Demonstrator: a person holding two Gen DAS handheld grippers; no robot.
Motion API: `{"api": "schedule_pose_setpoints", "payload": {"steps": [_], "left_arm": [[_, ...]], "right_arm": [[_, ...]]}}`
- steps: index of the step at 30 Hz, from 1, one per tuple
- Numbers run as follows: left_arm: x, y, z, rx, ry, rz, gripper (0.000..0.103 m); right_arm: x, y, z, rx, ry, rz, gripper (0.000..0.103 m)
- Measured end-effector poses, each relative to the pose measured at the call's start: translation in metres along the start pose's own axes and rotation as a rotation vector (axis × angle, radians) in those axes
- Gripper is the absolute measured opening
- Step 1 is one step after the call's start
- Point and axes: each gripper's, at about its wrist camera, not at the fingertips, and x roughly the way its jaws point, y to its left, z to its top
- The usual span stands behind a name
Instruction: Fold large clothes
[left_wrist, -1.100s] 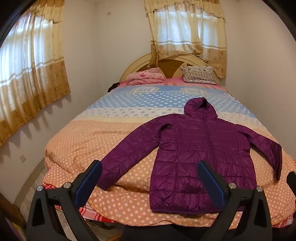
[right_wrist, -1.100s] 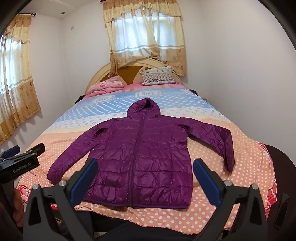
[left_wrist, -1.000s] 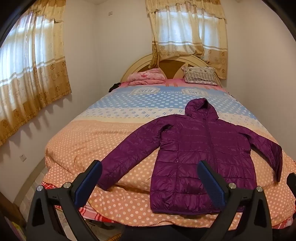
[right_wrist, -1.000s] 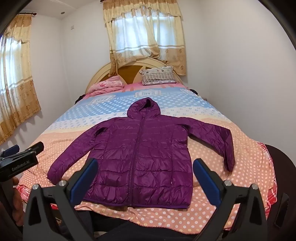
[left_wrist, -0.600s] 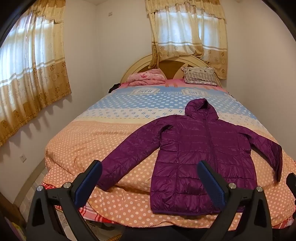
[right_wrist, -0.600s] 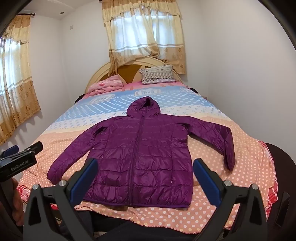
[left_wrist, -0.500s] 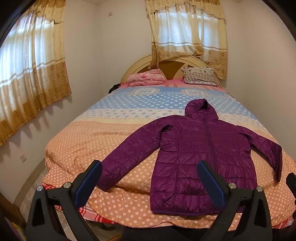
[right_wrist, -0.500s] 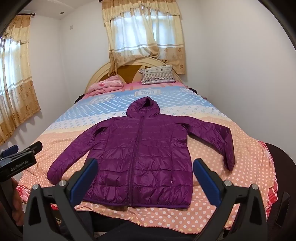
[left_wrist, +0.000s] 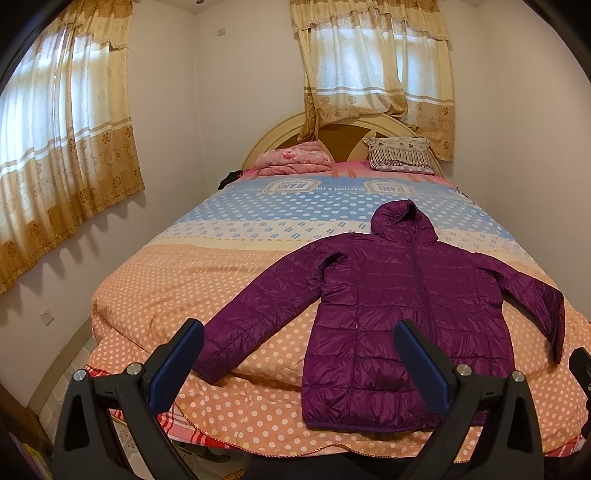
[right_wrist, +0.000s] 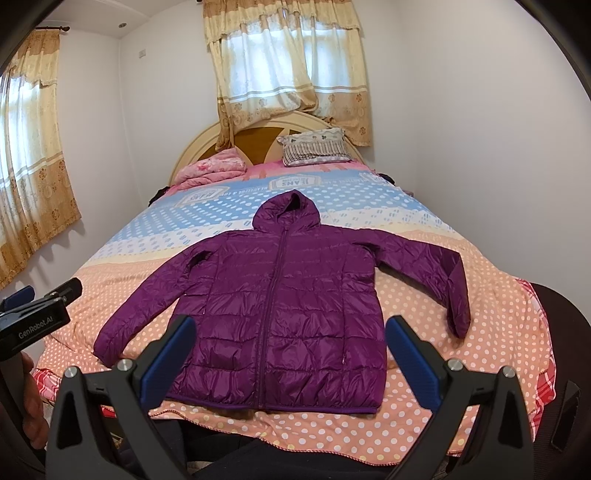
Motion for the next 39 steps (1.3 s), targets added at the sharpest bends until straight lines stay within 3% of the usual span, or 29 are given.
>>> {"api": "schedule_pose_setpoints", "payload": {"steps": [39], "left_arm": [[0.0050,0.0050,-0.0025,-0.012,-0.001,0.008,0.102]], "right_arm": [[0.0020,-0.0020,-0.0002,0.004,0.002,0.002,0.103]]}}
